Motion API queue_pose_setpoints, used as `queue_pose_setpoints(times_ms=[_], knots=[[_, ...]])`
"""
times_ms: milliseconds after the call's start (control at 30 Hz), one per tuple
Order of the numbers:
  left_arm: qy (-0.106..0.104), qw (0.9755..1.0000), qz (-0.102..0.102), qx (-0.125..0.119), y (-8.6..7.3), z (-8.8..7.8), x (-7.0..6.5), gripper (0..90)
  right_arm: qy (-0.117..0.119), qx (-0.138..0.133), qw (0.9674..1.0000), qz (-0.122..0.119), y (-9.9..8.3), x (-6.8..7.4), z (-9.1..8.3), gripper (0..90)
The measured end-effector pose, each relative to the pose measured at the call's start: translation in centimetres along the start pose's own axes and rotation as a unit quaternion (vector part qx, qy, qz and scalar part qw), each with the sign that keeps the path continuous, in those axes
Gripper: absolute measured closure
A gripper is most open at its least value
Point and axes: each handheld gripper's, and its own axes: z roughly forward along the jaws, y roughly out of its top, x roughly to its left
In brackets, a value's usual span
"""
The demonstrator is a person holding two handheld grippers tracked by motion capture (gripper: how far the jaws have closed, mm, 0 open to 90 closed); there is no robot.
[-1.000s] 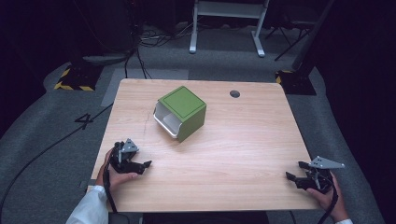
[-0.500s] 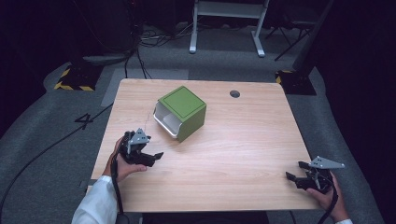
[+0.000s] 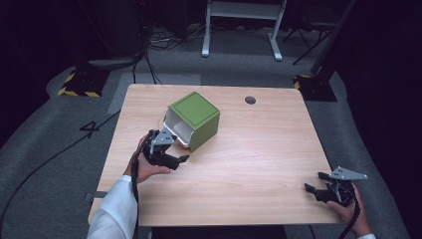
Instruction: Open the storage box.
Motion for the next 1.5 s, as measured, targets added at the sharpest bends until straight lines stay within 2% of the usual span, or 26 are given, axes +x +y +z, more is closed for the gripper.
queue_pose_setpoints(times_ms=[200,300,533,633,933,1200,1400,1500], knots=[[-0.017,0.9998,0.006,-0.002,1.0,1.3,0.0,15.9,0.000,0.000,1.0000,0.000,0.0,0.0,0.0,19.4],[-0.021,0.9997,0.008,0.010,1.4,2.6,0.3,15.9,0.000,0.000,1.0000,0.000,0.0,0.0,0.0,19.4],[-0.022,0.9990,0.001,0.039,1.0,4.3,1.0,16.0,0.000,0.000,1.0000,0.000,0.0,0.0,0.0,19.3],[-0.024,0.9989,-0.006,0.039,0.8,4.9,1.5,16.0,0.000,0.000,1.0000,0.000,0.0,0.0,0.0,19.3],[-0.030,0.9981,-0.007,0.054,1.0,6.0,1.5,15.8,0.000,0.000,1.0000,0.000,0.0,0.0,0.0,19.4],[-0.035,0.9967,-0.015,0.072,0.1,5.5,1.6,17.3,0.000,0.000,1.0000,0.000,0.0,0.0,0.0,19.4],[-0.033,0.9968,-0.020,0.070,-0.7,4.5,1.7,26.5,0.000,0.000,1.0000,0.000,0.0,0.0,0.0,19.4],[-0.030,0.9966,-0.024,0.073,-1.4,3.8,1.7,40.5,0.000,0.000,1.0000,0.000,0.0,0.0,0.0,19.4]])
